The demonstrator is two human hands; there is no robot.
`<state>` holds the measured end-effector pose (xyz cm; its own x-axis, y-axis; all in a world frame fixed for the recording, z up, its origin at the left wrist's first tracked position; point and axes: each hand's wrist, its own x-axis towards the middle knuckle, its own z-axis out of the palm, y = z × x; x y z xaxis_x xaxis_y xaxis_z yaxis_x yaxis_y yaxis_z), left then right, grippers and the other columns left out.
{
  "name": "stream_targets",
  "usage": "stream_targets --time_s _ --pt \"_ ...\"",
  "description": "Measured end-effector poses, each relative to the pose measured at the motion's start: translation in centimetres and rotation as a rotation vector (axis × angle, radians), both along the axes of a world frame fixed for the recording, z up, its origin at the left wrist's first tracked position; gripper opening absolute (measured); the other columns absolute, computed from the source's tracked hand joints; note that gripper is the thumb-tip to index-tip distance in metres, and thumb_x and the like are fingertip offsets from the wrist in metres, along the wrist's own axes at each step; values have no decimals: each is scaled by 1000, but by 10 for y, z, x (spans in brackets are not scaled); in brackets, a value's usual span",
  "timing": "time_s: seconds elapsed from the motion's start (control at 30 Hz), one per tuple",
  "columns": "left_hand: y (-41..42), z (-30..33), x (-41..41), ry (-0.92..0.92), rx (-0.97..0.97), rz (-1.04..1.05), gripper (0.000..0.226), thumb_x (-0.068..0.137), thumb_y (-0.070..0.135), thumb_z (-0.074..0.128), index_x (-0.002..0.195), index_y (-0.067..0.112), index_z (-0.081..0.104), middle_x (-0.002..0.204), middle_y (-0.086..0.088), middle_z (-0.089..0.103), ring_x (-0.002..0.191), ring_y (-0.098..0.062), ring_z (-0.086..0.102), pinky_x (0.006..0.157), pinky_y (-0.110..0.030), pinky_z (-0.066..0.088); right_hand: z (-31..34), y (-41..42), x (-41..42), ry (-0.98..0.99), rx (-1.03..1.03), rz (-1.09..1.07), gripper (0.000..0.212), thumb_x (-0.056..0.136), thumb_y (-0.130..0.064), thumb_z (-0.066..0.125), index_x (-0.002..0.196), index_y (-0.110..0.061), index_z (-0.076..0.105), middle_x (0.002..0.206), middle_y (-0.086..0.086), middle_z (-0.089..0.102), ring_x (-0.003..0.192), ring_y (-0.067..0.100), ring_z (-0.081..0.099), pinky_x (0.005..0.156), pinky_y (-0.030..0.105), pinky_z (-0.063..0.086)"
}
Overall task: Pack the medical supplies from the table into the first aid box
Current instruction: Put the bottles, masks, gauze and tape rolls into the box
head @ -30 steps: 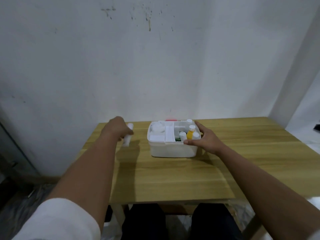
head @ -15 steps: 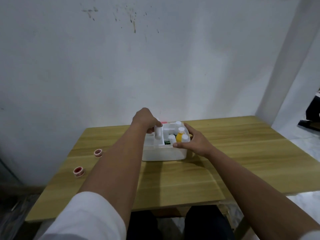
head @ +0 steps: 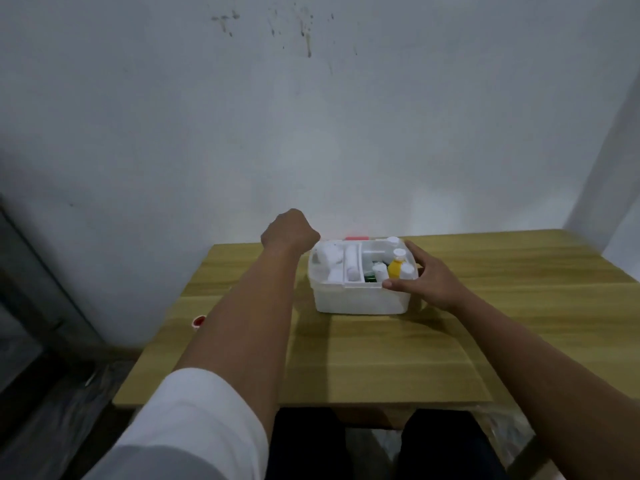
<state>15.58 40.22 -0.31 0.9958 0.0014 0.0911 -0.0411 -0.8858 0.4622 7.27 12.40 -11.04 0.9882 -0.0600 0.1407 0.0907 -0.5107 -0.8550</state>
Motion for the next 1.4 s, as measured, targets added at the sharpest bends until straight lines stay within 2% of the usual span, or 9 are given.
stream_targets --time_s 0.17,0.33,0.5,0.7,0.97,1.1,1.27,1.33,1.4 --pt "101 -14 -9 55 122 187 12 80 20 69 85 12 63 90 -7 70 78 -29 70 75 -35 57 2 3 -3 -21 17 16 125 47 -78 91 156 -44 41 149 -13 58 129 14 61 104 45 56" --pt "179 -57 -37 158 102 283 43 72 45 85 93 13 65 92 -7 70 81 -27 69 82 -42 59 6 8 -9 -16 35 7 144 36 -82 89 161 -34 36 155 -11 51 132 15 56 101 34 51" --pt "210 -103 -64 129 -29 256 80 69 52 90 132 9 67 127 -9 69 114 -27 64 92 -37 52 8 10 -11 -17 26 4 146 34 -84 88 161 -32 37 156 -11 50 133 15 56 106 38 50" --pt "213 -128 -80 -43 -87 224 48 81 38 85 120 13 76 118 -8 74 109 -25 65 93 -38 53 10 11 -13 -30 25 7 144 32 -85 87 159 -33 41 153 -10 54 131 16 57 103 36 51" --pt "188 -134 -62 -114 -228 188 41 79 29 86 115 10 78 110 -6 77 103 -22 69 89 -35 53 11 14 -15 -27 48 12 140 36 -78 90 159 -33 41 147 -14 57 124 12 61 94 28 50" --pt "177 -134 -47 -113 -257 142 32 68 32 86 95 15 79 92 -3 76 91 -25 71 79 -40 56 9 9 -12 -4 25 24 129 43 -76 93 156 -41 42 148 -15 59 124 9 64 102 38 56" --pt "172 -135 -24 -83 -206 128 83 70 33 94 142 11 60 137 -9 62 118 -27 63 98 -46 52 11 9 -12 -25 31 59 113 47 -73 92 149 -48 48 139 -18 65 119 8 67 96 36 59" --pt "170 -137 -16 -72 -219 106 81 71 32 94 142 12 61 136 -9 65 118 -26 63 100 -45 52 11 10 -13 -33 37 67 105 53 -65 93 147 -49 50 135 -20 67 117 6 68 92 32 59" --pt "167 -137 -11 -78 -229 74 65 72 28 93 131 13 71 123 -7 72 109 -22 68 94 -36 52 11 11 -13 -32 51 59 98 57 -56 93 146 -50 51 133 -22 67 114 0 67 89 25 57"
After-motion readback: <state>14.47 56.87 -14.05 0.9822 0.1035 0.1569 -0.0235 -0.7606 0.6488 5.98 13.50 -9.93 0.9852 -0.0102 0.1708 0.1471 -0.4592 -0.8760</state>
